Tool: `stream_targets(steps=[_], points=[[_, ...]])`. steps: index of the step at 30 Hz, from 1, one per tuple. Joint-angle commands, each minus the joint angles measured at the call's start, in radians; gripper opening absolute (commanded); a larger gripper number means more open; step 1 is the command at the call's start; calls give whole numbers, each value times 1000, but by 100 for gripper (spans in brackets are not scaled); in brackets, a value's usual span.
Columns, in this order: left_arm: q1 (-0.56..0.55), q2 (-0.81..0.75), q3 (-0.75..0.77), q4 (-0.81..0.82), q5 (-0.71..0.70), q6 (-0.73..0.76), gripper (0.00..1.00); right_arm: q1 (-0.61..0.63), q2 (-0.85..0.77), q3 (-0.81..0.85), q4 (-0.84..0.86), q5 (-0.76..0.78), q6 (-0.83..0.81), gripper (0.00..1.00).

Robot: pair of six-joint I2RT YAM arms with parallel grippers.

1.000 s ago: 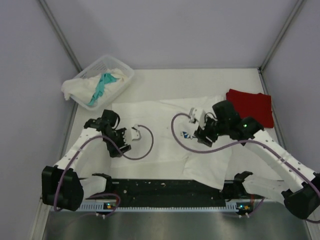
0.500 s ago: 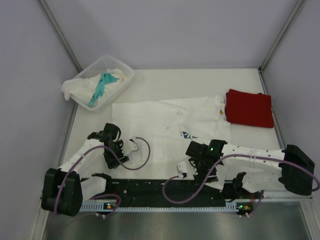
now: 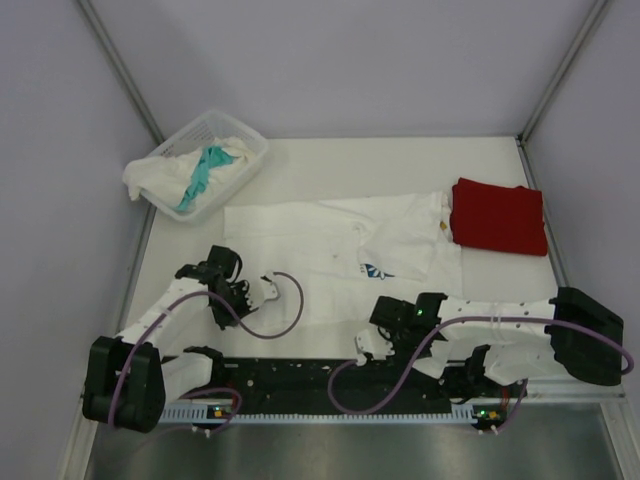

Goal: Fold and stack the t-shirts
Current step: Grap the side of the flattened tshirt closest away from the robot with both arms, then fold the other side of the tshirt into a rectangle

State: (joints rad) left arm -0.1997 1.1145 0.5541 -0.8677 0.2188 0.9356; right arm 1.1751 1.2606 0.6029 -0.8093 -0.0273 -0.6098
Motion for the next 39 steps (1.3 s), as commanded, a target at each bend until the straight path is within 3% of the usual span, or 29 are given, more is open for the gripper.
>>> stream_targets(steps=[1, 3, 9, 14, 20, 32, 39], points=[[0, -18, 23, -34, 33, 3, 0, 17, 39, -38, 93, -28, 21, 33], [0, -19, 33, -42, 11, -9, 0, 18, 52, -35, 93, -52, 21, 32], [3, -8, 105, -31, -93, -66, 0, 23, 28, -28, 78, -28, 15, 0], [8, 7, 162, -10, -140, -92, 0, -38, -94, -22, 16, 50, -11, 0], [20, 53, 236, 51, -188, -103, 0, -319, -211, 72, 47, -45, -139, 0], [69, 338, 437, 180, -266, -146, 0, -705, 123, 372, 196, -120, -317, 0], [89, 364, 468, 206, -246, -124, 0, -798, 233, 466, 197, -141, -413, 0]])
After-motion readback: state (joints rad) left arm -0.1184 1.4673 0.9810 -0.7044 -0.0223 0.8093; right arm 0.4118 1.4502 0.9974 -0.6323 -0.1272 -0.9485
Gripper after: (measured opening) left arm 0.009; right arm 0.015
